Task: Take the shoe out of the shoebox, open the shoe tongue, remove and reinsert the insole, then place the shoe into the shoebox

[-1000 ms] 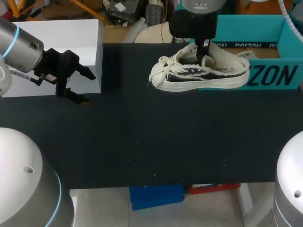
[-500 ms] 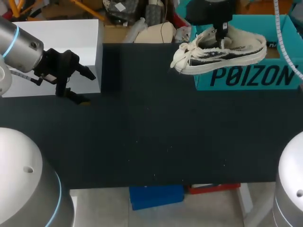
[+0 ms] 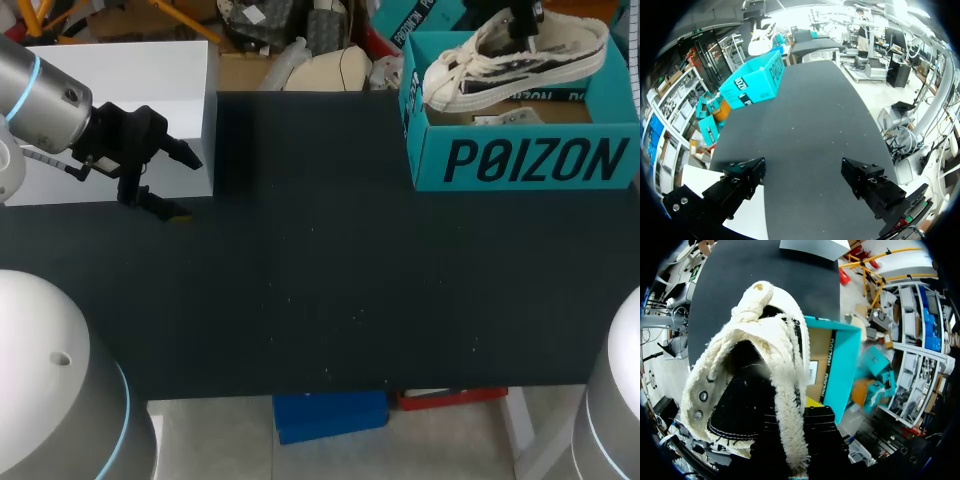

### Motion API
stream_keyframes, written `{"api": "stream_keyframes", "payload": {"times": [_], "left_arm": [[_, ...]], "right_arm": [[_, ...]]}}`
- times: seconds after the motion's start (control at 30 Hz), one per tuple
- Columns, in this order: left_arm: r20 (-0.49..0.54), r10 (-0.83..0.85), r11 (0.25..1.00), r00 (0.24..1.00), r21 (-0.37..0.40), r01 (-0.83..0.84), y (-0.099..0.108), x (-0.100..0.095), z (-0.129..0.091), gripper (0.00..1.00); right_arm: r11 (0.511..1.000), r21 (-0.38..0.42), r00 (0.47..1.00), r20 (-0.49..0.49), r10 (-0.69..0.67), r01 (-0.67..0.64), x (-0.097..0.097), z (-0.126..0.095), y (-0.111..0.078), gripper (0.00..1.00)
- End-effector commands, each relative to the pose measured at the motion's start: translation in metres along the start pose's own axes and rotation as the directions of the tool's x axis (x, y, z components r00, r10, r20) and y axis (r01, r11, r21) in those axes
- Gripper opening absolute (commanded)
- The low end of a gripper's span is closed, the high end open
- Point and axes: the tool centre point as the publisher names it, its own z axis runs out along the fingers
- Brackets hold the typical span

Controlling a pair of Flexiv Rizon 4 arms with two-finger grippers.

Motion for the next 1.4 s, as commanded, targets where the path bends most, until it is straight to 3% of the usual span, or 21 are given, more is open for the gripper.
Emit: {"api": "stream_keyframes", "payload": {"times": [0.03,0.23,0.4,0.6,1.4], "left_arm": [[0.005,0.001,1.000,1.000,0.000,-0.001,0.001,0.001,0.002,1.00],[0.005,0.001,1.000,1.000,0.000,-0.001,0.001,0.001,0.002,1.00],[0.005,0.001,1.000,1.000,0.000,-0.001,0.001,0.001,0.002,1.00],[0.005,0.001,1.000,1.000,0.000,-0.001,0.001,0.001,0.002,1.00],[0.005,0.001,1.000,1.000,0.000,-0.001,0.001,0.001,0.002,1.00]], "right_arm": [[0.998,-0.064,0.999,-0.018,-0.029,0.028,-0.042,0.028,-0.006,0.00],[0.996,-0.088,0.999,-0.013,-0.035,0.033,-0.080,0.062,-0.012,0.00],[0.998,-0.061,0.999,-0.038,-0.022,0.019,-0.094,0.086,-0.029,0.00],[0.999,-0.043,0.997,-0.077,0.020,-0.024,-0.106,0.104,-0.035,0.00],[0.998,-0.046,0.996,-0.074,0.042,-0.046,-0.113,0.111,-0.035,0.00]]}}
